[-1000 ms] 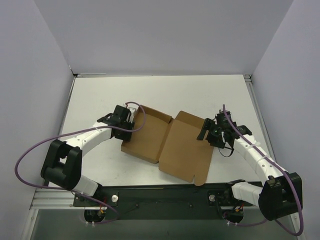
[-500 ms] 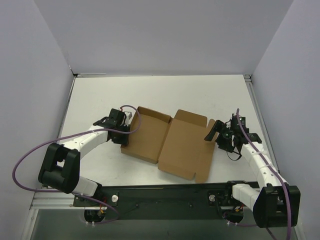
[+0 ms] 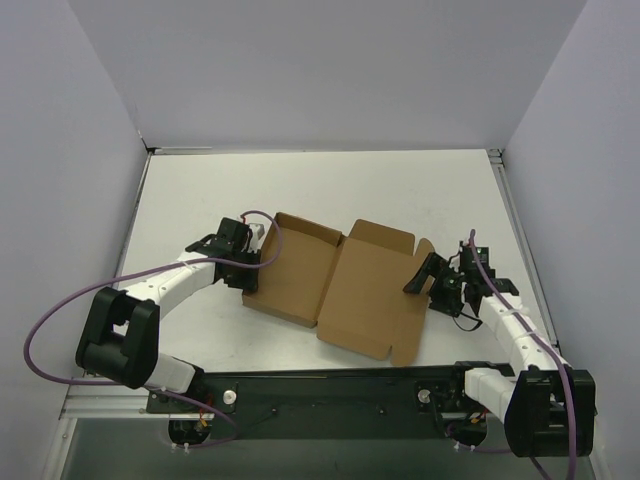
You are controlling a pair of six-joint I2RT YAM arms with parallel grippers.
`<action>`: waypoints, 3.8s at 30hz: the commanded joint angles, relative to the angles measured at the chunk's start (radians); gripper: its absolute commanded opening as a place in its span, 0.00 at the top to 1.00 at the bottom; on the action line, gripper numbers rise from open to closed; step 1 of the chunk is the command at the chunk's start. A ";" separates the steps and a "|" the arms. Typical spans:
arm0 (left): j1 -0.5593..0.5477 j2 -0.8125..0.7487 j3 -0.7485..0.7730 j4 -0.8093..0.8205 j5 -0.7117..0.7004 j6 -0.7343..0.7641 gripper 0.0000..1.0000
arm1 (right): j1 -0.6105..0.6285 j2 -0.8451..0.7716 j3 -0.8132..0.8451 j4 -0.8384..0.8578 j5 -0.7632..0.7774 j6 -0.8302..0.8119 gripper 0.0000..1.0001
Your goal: Fold the paper box
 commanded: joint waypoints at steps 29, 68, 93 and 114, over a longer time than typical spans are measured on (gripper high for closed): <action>-0.305 -0.174 -0.192 0.230 0.085 -0.367 0.66 | 0.164 0.355 0.447 0.179 -0.194 -0.147 0.69; -0.416 -0.078 -0.157 0.458 0.008 -0.527 0.61 | 0.685 0.268 0.525 0.148 -0.064 -0.069 0.71; -0.330 -0.246 -0.212 0.429 0.009 -0.481 0.47 | 0.519 0.012 0.401 0.040 -0.019 -0.003 0.25; -0.261 -0.366 -0.443 0.465 -0.121 -0.612 0.48 | 0.519 0.294 0.573 0.161 -0.056 -0.041 0.25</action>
